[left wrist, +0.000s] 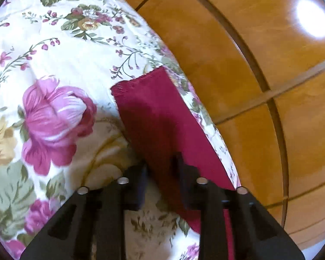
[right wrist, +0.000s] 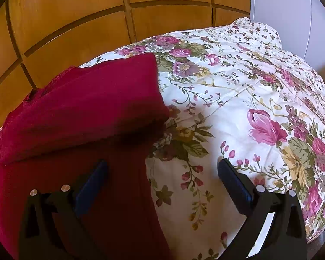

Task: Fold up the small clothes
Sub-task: 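Grasp the top near the embroidery with the left gripper and lift it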

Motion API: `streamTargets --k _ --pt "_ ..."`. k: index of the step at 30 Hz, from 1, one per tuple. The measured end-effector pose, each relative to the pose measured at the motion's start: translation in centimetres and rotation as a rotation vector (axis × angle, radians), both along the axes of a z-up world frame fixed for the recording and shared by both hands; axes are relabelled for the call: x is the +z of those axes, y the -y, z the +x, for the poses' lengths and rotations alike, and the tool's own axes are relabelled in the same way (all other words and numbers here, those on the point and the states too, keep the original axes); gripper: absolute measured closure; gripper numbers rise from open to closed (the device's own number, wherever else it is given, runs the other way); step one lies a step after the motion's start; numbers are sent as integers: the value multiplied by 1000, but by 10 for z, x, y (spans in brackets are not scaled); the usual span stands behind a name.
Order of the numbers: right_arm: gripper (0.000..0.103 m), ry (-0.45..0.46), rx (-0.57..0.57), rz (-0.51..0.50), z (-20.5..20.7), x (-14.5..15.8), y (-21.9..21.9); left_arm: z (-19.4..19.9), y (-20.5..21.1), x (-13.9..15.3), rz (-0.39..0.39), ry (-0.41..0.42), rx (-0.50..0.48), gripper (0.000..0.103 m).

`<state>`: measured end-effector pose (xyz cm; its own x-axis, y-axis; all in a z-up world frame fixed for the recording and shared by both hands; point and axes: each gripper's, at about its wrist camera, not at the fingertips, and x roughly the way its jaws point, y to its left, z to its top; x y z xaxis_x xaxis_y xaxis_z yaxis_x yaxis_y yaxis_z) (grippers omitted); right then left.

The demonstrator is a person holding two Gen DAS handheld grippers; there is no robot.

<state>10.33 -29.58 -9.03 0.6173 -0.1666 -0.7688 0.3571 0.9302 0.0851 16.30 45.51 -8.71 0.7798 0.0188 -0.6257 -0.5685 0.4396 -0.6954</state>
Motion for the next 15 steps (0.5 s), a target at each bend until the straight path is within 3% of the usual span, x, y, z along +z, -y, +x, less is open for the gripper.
streamTargets --k 1,3,9,15 --pt "2 -1 0 -1 0 0 0 2 -2 1 -17 -1 5 80" --pt "2 -4 0 -4 1 0 0 6 -1 4 -20 -17 -9 94" --pt "2 -5 0 -3 1 0 0 8 27 54 25 104 -46 95" --pt "2 -1 0 7 2 0 1 20 118 121 222 230 -269 95"
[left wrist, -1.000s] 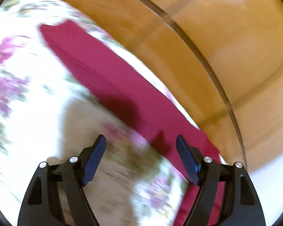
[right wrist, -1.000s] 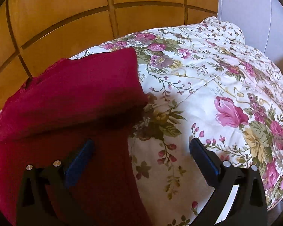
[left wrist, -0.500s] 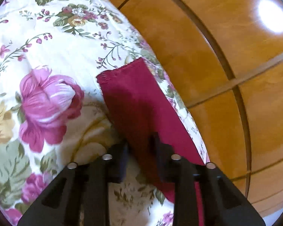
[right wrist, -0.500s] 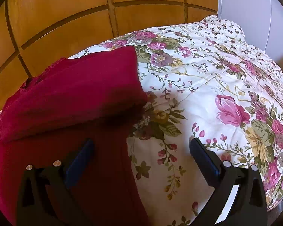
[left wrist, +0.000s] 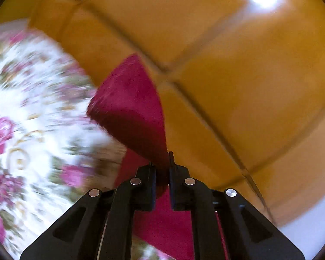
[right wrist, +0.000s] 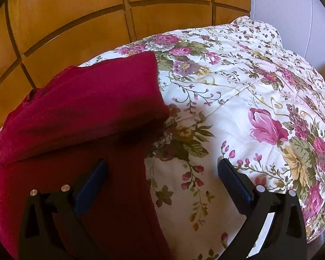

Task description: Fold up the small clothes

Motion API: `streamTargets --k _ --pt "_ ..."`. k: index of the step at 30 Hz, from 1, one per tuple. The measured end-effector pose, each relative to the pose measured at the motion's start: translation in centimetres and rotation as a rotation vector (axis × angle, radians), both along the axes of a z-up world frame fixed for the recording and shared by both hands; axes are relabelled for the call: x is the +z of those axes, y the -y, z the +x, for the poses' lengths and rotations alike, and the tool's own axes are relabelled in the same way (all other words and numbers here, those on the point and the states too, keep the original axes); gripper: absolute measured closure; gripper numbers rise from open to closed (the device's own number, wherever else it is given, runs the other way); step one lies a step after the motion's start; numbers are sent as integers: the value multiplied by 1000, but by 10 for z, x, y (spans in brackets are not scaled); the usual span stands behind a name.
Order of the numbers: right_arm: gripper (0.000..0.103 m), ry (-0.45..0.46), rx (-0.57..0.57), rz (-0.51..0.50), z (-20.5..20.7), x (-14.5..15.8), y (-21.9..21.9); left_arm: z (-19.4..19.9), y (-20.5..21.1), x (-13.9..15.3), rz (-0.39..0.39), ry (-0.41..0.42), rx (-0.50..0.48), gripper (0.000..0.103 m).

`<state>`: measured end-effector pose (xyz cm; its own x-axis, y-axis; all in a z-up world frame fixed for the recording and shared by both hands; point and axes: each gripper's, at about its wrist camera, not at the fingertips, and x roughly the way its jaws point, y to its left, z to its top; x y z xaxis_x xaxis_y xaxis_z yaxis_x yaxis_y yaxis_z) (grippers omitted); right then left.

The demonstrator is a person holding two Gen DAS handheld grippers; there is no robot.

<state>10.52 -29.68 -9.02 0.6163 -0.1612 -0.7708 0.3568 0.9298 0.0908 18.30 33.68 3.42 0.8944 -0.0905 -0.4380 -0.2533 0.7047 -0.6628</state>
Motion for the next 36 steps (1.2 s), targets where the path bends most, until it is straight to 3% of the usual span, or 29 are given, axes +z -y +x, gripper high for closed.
streamTargets --k 3,9,17,28,29,31,33,36 --pt "2 0 0 1 0 0 0 3 56 23 108 55 -113 95" --pt "2 0 0 2 0 0 0 8 156 34 213 106 -324 95" --pt "2 -2 0 8 1 0 1 7 269 7 274 78 -504 95" --pt "2 -2 0 10 1 0 1 11 360 -33 387 -13 -647 95" --pt "2 -2 0 10 1 0 1 12 367 -40 394 -36 -669 94" --pt "2 -1 1 12 1 0 2 8 376 -53 402 -52 -727 79" --pt "2 -2 1 15 2 -1 2 -5 380 -62 397 -42 -799 47" --pt "2 -2 1 15 1 -1 1 -24 377 -70 419 -20 -839 41"
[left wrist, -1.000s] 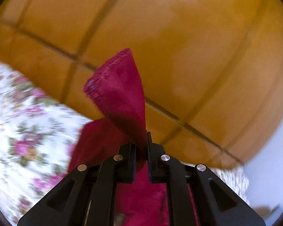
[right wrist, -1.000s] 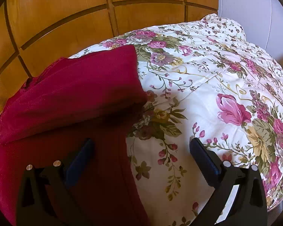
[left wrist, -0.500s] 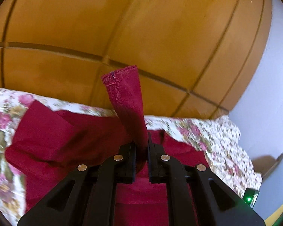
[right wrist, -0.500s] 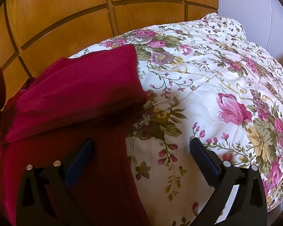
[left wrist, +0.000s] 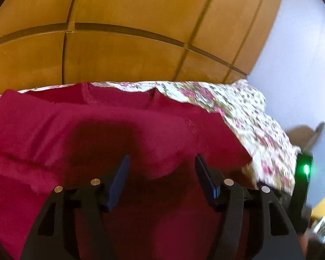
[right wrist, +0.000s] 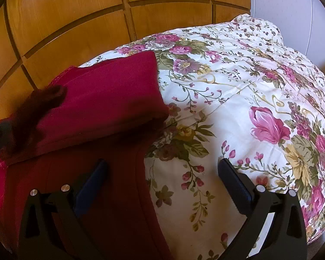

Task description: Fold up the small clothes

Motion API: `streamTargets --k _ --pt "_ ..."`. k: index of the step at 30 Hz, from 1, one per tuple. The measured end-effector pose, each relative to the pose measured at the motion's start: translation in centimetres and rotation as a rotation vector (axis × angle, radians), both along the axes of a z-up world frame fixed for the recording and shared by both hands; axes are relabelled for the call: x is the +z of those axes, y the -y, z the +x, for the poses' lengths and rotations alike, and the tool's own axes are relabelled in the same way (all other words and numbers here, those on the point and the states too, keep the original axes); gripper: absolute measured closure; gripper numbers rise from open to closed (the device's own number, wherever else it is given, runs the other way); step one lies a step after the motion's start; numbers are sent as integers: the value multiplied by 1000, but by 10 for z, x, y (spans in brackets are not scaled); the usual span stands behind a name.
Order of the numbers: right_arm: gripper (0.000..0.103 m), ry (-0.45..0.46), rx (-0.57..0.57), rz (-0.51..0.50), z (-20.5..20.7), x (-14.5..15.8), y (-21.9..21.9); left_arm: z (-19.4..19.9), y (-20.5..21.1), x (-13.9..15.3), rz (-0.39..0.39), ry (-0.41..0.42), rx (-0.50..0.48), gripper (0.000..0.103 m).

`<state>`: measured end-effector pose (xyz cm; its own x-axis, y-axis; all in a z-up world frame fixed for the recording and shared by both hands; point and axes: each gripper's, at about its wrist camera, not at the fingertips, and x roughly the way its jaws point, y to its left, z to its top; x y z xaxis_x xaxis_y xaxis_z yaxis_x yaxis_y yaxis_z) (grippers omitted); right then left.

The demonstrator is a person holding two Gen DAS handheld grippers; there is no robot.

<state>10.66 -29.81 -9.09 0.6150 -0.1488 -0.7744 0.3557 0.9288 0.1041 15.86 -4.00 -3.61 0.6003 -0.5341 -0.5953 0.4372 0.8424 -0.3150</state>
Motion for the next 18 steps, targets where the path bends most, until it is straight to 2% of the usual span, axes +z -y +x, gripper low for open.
streamTargets --k 2,4,8,9,13,15,16,18 --pt "2 0 0 0 0 0 0 -9 -10 -5 12 -5 -1 41" --pt "2 0 0 1 0 1 0 -13 -31 -7 -9 -12 32 41" --pt "2 0 0 0 0 1 1 -7 -79 -2 -65 2 215 41" --pt "2 0 0 -1 0 1 0 -2 -96 0 -64 14 301 41" --pt "2 7 -6 -6 -2 3 -1 14 -135 -3 -55 35 492 41" --pt "2 34 -25 -42 -8 11 -4 20 -149 -9 4 65 576 41" --pt "2 68 -29 -70 -13 19 -9 21 -153 -13 5 60 584 41" --pt "2 161 12 -79 -20 36 -20 26 -165 -28 -59 -4 572 37"
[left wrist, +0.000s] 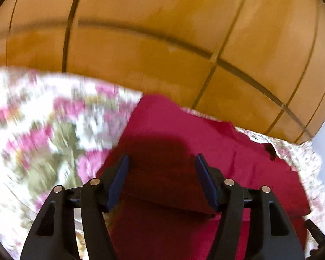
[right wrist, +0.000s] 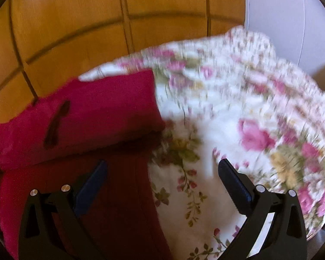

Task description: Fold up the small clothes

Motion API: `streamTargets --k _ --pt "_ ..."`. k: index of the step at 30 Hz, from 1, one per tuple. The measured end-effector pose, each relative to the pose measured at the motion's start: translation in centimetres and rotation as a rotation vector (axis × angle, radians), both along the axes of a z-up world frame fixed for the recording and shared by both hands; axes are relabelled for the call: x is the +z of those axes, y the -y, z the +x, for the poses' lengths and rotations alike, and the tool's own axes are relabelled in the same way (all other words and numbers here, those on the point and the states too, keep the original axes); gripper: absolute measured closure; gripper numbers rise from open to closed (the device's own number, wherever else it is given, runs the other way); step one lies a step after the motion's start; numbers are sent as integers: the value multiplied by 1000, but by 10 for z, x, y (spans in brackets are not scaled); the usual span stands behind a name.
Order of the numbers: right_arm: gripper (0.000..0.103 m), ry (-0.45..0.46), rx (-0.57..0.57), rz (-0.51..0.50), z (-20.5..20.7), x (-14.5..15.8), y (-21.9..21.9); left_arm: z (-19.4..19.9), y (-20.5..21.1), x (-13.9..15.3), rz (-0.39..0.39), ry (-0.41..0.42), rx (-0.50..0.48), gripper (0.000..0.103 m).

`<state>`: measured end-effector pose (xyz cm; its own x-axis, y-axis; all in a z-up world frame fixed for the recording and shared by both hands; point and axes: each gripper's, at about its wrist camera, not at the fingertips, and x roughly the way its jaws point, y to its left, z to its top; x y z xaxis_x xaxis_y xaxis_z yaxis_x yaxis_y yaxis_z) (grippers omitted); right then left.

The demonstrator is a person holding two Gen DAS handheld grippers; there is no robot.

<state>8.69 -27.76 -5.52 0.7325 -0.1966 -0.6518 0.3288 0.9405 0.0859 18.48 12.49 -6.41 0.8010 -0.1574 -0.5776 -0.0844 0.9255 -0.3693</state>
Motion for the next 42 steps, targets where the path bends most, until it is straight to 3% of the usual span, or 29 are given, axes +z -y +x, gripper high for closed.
streamTargets --k 3,6,8,12,14,16,18,20,22,24,25,29,32,34,35,38,42 --pt "2 81 128 13 1 15 -22 4 -5 -6 -39 -21 -14 32" --pt "2 77 267 67 16 15 -47 6 7 -6 1 -23 -51 20" --pt "4 97 324 118 24 15 -57 10 10 -6 25 -28 -53 19" --pt "28 41 388 210 51 4 -69 8 8 -6 8 -19 -56 19" --pt "47 -24 399 280 66 -13 -69 7 7 -7 5 -19 -56 19" --pt "83 -46 399 336 73 -21 -66 6 8 -7 12 -22 -65 15" --pt "98 -29 353 351 72 -15 -58 3 9 -5 18 -4 -62 14" --pt "99 -9 330 355 70 -7 -50 -2 7 -3 2 29 -55 14" --pt "102 -22 321 297 70 -5 -50 2 7 -6 0 6 -51 14" --pt "102 -84 301 229 74 -19 -52 8 10 -10 24 -37 -48 14" --pt "103 -103 296 248 73 -29 -49 10 11 -10 36 -46 -50 14" --pt "98 -57 295 325 67 -32 -40 14 18 -12 83 -69 -60 9" --pt "72 -26 332 330 58 -25 -44 18 22 -13 109 -86 -72 5" --pt "32 17 311 266 45 -12 -47 20 26 -13 138 -99 -74 4" --pt "24 39 305 232 39 -6 -48 20 27 -13 149 -103 -72 4" --pt "21 27 326 177 25 3 -49 17 24 -11 140 -96 -71 4" --pt "21 -55 279 132 6 -4 -36 1 20 -5 127 -87 -78 4"
